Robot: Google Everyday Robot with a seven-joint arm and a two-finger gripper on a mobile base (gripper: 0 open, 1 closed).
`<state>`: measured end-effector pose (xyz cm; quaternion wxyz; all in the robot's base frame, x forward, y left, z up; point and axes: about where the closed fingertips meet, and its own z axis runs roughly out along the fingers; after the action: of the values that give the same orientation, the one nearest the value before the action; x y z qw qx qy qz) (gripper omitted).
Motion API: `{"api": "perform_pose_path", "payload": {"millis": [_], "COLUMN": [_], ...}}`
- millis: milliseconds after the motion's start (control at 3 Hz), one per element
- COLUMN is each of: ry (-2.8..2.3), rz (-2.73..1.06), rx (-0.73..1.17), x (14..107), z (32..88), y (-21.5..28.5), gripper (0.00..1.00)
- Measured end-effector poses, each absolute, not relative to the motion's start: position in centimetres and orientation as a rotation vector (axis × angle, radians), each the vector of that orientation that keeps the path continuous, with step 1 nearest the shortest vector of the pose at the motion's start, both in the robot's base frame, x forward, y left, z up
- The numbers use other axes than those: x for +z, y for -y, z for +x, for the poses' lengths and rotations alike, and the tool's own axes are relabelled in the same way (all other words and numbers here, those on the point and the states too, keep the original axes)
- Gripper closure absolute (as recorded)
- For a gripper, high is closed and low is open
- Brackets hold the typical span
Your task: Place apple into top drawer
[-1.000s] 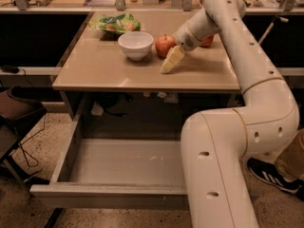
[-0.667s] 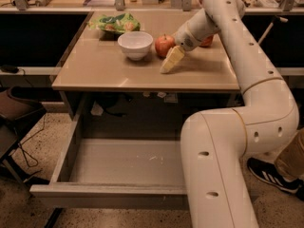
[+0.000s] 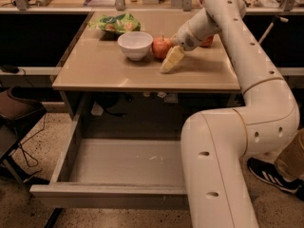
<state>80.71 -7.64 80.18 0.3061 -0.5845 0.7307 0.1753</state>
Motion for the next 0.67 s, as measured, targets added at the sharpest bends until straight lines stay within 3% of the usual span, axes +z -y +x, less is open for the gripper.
{"api": "perform_pose_path", "payload": {"millis": [667], "ry": [-1.934], "rz": [-1.547], "rx": [0.464], "x": [80.18], "z": [80.71], "y": [7.64], "gripper": [0.88]}}
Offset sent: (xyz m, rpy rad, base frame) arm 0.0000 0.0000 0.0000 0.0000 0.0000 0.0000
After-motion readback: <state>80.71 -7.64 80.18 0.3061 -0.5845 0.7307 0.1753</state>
